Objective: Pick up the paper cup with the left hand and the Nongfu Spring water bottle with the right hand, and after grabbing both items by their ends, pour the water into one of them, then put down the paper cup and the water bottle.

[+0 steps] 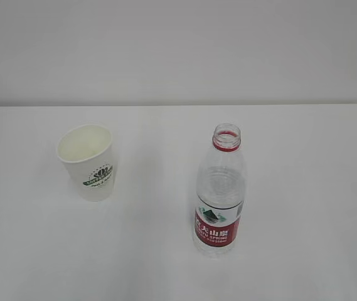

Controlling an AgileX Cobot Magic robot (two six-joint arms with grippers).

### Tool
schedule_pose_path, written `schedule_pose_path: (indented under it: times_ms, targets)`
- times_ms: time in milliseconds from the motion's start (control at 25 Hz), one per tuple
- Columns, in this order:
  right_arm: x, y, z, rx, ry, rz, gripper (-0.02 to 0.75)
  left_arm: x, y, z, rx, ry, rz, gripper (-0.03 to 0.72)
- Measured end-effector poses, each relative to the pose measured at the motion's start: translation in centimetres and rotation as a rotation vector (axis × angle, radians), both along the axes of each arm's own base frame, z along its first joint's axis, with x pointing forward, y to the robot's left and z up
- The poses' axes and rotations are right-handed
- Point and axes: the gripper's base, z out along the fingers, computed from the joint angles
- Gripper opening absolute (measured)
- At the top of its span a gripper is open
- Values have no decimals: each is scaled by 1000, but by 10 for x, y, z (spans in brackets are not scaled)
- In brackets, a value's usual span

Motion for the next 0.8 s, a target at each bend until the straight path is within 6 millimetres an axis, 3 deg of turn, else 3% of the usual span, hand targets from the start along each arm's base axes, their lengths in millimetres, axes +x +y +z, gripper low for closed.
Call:
schedule_pose_path:
  times_ms: [800]
  targets:
    - [0, 0, 0, 0, 0, 0, 557, 0, 0, 0, 0, 0, 0, 580]
